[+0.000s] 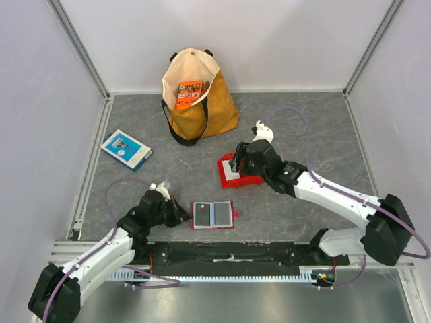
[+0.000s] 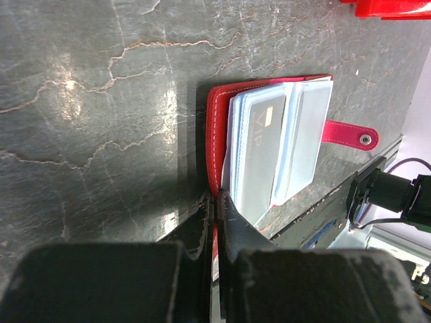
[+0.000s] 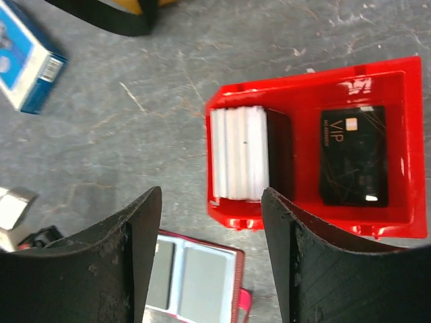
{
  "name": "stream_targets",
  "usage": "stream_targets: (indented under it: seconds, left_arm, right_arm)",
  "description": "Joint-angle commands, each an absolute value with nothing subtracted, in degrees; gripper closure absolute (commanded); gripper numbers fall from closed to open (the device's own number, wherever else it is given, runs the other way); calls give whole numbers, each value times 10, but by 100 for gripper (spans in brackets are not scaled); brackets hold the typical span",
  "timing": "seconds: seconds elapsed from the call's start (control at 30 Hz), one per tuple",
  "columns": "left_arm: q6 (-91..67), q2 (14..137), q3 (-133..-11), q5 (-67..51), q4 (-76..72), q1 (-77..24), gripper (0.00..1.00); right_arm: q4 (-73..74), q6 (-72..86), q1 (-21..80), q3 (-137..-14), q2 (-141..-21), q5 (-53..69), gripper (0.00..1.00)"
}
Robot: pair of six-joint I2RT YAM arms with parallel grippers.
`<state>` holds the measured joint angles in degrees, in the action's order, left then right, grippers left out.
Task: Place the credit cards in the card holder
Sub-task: Pick up the credit card from the storage box.
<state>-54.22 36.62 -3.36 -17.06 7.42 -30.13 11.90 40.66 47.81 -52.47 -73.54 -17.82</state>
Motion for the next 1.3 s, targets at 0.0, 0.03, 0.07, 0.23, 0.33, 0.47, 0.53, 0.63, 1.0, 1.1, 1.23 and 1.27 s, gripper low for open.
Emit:
stream_targets:
  seconds: [0.0,0.03,0.07,0.23,0.33,0.47,0.53,0.63,1.0,1.1,1.23,1.27]
  left_arm:
    - [-548,363,-38,-178,66,-303,98]
    - [-547,364,-38,-178,66,-301,98]
    - [-547,364,-38,-178,67,-301,98]
    - [-545,363,-39,-178,69,-302,98]
    - [-545,363,-38,-176,68,-302,98]
    - [-544,366,-38,-176,66,-301,98]
    - [-544,369,-38,-177,64,-301,98]
    - [-543,372,-38,-177,62,-301,98]
    - [-544,376,-39,-178,60,-302,98]
    - [-544,377,-40,-178,59,-301,98]
    - [-545,382,-40,-179,55,-301,98]
    - [-544,383,-40,-180,54,-301,98]
  right_arm:
    - [154,363,452,-564,-783,-132,32]
    - [156,360,447,-572,-795,-128,31]
    - [156,355,442,-578,-810,-123,31]
    - [149,345,414,-601,-862,-102,30]
    - [140,338,400,-611,-889,-73,28]
    - [119,337,382,-609,-918,-29,25]
    - [106,343,376,-606,-930,-7,24]
    - [89,352,369,-599,-945,22,23]
    - [40,367,345,-579,-972,98,21]
    - [35,366,343,-578,-969,113,21]
    - [33,366,339,-577,-963,122,24]
    - [30,366,340,-576,-961,126,25]
